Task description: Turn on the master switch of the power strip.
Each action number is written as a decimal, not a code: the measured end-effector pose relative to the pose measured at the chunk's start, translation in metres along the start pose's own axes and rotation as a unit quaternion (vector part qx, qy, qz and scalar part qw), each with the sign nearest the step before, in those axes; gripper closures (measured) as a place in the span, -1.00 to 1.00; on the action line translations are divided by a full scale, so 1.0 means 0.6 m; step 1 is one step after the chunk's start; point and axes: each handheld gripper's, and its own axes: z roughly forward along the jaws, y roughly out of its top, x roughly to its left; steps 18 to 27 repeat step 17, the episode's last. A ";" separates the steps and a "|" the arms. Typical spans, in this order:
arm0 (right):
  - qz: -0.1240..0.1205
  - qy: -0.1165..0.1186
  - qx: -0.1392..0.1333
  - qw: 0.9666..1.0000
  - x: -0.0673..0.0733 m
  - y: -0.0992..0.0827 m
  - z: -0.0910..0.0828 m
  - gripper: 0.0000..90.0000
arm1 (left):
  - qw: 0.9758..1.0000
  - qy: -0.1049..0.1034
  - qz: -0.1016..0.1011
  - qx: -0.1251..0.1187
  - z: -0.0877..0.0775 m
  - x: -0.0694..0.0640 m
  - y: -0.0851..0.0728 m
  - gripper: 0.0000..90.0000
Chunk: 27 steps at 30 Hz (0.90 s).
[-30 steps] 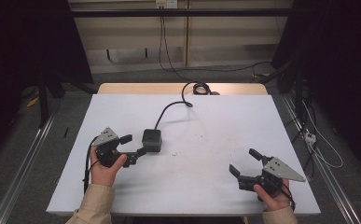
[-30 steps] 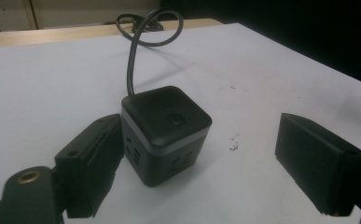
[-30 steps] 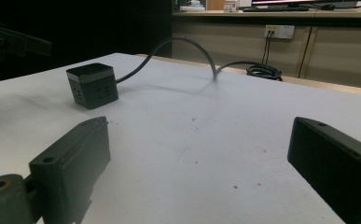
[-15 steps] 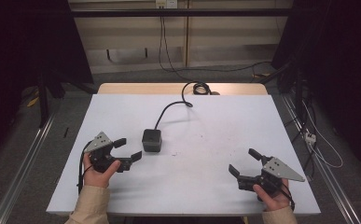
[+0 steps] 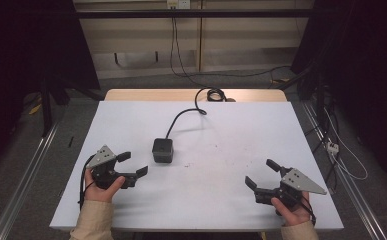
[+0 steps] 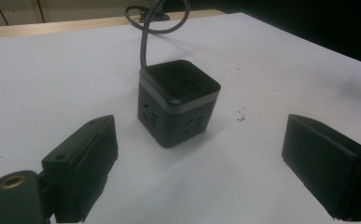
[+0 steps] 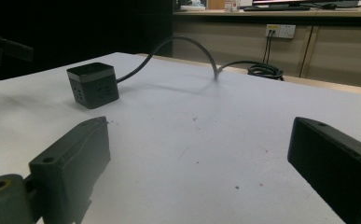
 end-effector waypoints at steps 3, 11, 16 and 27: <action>0.000 0.000 0.000 1.000 0.000 0.000 0.000 -0.89 | 1.000 0.003 0.000 0.002 -0.003 0.002 -0.004 -0.79; -0.001 0.000 0.001 1.000 0.000 0.000 0.001 -0.89 | 1.000 0.004 -0.004 0.004 -0.009 0.003 -0.008 -0.79; -0.001 0.000 0.000 1.000 0.001 0.000 0.002 -0.89 | 1.000 0.011 -0.004 0.008 -0.011 0.008 -0.011 -0.82; 0.000 0.000 0.001 1.000 0.001 0.000 0.002 -0.89 | 1.000 0.012 -0.003 0.009 -0.011 0.009 -0.012 -0.82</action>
